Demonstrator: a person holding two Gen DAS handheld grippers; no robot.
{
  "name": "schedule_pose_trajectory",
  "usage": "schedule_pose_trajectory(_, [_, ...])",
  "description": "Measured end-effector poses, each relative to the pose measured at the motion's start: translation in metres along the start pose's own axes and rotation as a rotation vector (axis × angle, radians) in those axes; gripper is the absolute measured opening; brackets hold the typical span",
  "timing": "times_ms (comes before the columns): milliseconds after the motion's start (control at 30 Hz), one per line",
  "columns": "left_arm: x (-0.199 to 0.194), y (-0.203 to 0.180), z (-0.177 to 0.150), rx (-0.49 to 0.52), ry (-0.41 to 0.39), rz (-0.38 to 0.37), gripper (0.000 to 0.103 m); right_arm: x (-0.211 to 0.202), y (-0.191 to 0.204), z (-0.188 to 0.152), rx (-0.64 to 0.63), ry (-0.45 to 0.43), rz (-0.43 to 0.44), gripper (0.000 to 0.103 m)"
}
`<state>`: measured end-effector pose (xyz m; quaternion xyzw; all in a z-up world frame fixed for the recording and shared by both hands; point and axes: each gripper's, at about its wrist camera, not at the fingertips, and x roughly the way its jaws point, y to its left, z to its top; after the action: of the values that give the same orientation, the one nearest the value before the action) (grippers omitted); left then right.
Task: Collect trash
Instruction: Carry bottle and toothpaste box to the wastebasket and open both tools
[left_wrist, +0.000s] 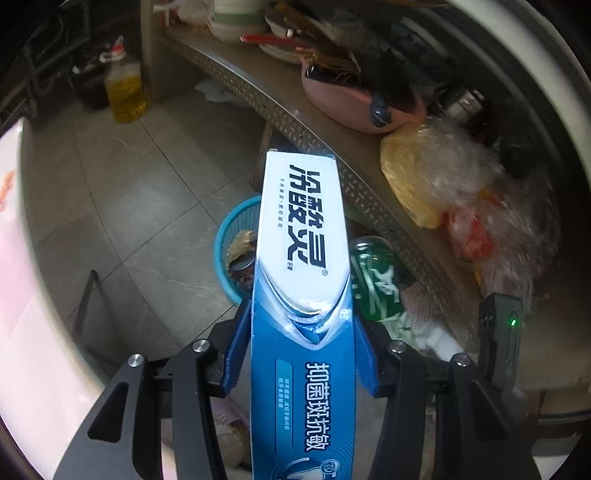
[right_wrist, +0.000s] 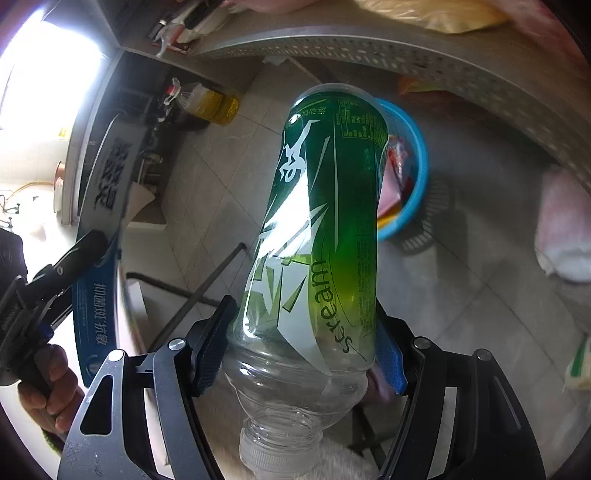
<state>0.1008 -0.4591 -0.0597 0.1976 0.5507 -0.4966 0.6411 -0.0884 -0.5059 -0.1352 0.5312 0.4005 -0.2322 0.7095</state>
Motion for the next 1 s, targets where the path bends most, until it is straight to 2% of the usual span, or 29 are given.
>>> schedule_pose_trajectory(33, [0.007,0.000,0.007,-0.013,-0.006,-0.003,0.051,0.007,0.003,0.010,-0.008,-0.006,-0.012,0.066])
schedule_pose_trajectory(67, [0.016,-0.001,0.015,-0.026,-0.005,-0.009,0.061,0.015,0.001,0.021,-0.018,-0.010,-0.031,0.068])
schedule_pose_trajectory(133, [0.031,-0.002,0.026,-0.043,-0.003,0.006,0.072,0.033,-0.002,0.041,-0.028,-0.029,-0.062,0.071])
schedule_pose_trajectory(233, [0.027,0.002,0.021,-0.066,-0.025,0.007,0.072,0.058,-0.018,0.055,0.001,-0.037,-0.165,0.075])
schedule_pose_trajectory(267, [0.022,0.004,0.015,-0.072,-0.028,-0.005,0.072,0.059,-0.021,0.054,0.015,-0.038,-0.171,0.075])
schedule_pose_trajectory(333, [0.013,0.006,0.006,-0.063,-0.041,-0.012,0.072,0.057,-0.025,0.044,0.018,-0.052,-0.158,0.075])
schedule_pose_trajectory(600, [-0.051,0.008,-0.044,0.032,-0.148,0.032,0.074,0.019,-0.020,-0.008,-0.043,-0.101,-0.196,0.075])
schedule_pose_trajectory(733, [-0.088,0.014,-0.077,0.032,-0.230,0.066,0.075,-0.001,0.009,-0.022,-0.152,-0.154,-0.217,0.075])
schedule_pose_trajectory(833, [-0.118,0.018,-0.104,0.019,-0.306,0.089,0.079,-0.024,0.037,-0.036,-0.245,-0.202,-0.201,0.080])
schedule_pose_trajectory(900, [-0.138,0.022,-0.123,0.000,-0.370,0.131,0.081,-0.041,0.054,-0.047,-0.309,-0.239,-0.176,0.082])
schedule_pose_trajectory(1000, [-0.165,0.030,-0.154,-0.051,-0.473,0.207,0.090,-0.065,0.081,-0.063,-0.411,-0.304,-0.152,0.086])
